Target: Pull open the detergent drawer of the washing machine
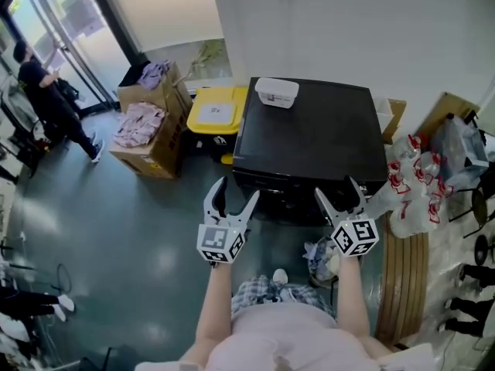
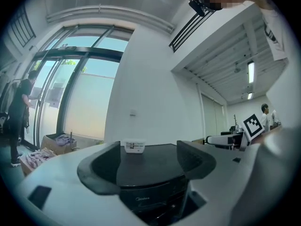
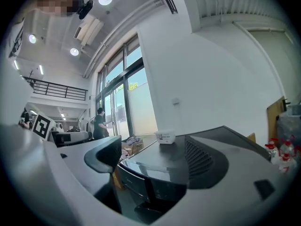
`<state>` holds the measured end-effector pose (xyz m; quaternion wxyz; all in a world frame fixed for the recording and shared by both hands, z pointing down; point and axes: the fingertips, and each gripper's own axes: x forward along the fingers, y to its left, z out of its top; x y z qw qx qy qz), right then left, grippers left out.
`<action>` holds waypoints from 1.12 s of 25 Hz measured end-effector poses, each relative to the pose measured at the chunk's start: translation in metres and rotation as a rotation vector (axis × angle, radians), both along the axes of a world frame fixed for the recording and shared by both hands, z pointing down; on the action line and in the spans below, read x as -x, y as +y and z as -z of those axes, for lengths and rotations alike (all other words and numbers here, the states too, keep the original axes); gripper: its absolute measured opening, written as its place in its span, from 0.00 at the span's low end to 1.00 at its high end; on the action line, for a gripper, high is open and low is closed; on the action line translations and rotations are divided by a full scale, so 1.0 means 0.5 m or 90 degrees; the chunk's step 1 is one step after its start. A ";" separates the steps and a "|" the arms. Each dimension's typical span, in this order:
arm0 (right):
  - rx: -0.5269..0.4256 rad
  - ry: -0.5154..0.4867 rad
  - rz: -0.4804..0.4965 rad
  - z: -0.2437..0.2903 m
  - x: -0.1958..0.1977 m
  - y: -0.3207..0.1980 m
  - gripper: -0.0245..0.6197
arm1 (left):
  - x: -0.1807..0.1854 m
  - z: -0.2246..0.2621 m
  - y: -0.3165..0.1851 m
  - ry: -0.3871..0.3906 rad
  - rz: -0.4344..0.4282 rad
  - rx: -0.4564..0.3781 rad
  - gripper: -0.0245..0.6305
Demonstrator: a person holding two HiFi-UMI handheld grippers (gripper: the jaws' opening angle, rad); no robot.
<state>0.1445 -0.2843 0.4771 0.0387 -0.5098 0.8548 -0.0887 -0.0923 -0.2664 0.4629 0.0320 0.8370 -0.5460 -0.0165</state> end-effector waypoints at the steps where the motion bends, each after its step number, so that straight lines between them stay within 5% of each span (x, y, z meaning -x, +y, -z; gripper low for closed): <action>1: 0.002 0.000 0.002 -0.001 0.006 -0.015 0.69 | 0.003 -0.004 -0.015 0.000 0.002 0.002 0.59; 16: 0.029 0.040 0.030 -0.014 0.079 -0.139 0.69 | 0.033 -0.060 -0.157 -0.039 -0.044 0.064 0.59; 28: 0.089 0.220 0.236 -0.078 0.213 -0.152 0.65 | 0.009 -0.176 -0.192 -0.191 -0.182 0.192 0.59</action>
